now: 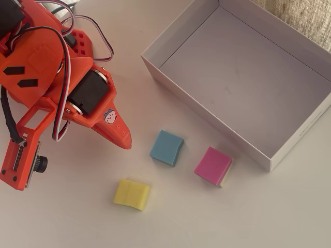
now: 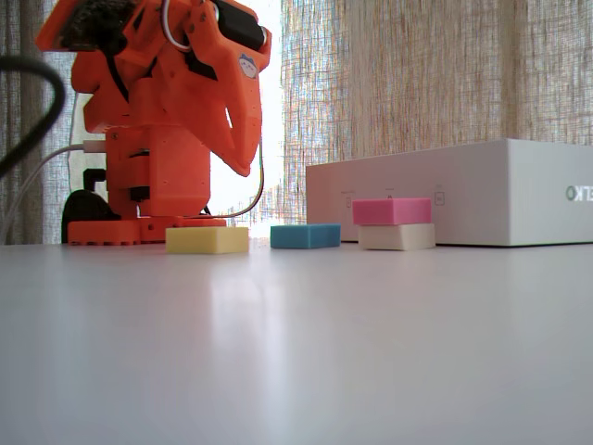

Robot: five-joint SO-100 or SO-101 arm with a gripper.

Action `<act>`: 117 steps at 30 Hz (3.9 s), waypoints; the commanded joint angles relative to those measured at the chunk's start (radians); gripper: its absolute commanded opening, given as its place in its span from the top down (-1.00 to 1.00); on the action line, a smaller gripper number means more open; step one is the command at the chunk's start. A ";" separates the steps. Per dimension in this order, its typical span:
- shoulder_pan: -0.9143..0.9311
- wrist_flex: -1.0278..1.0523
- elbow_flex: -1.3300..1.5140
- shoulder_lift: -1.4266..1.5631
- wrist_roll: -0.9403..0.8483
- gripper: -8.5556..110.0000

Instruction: Grasp the yellow cuboid and put it in the bin.

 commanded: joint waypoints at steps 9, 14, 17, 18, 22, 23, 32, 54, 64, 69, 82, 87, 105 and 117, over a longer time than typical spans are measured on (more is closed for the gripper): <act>-0.009 -0.005 -0.005 -0.003 -0.003 1.00; -0.009 -0.005 -0.005 -0.003 -0.003 1.00; -0.009 -0.005 -0.005 -0.003 -0.003 0.99; -0.009 -0.005 -0.005 -0.003 -0.003 0.99; -0.011 -0.005 -0.005 -0.003 -0.003 0.99; -0.011 -0.005 -0.005 -0.003 -0.003 0.99; -0.021 -0.008 -0.005 -0.003 -0.003 0.90; -0.034 -0.041 -1.258 -1.129 0.612 0.32; 0.146 0.041 -1.147 -1.304 1.026 0.33; 0.169 0.071 -1.081 -1.424 1.025 0.32; 0.201 -0.066 -0.859 -1.546 0.936 0.33; 0.153 -0.066 -0.850 -1.559 0.940 0.36; 0.179 -0.095 -0.729 -1.565 0.937 0.36; 0.160 -0.186 -0.710 -1.603 0.914 0.55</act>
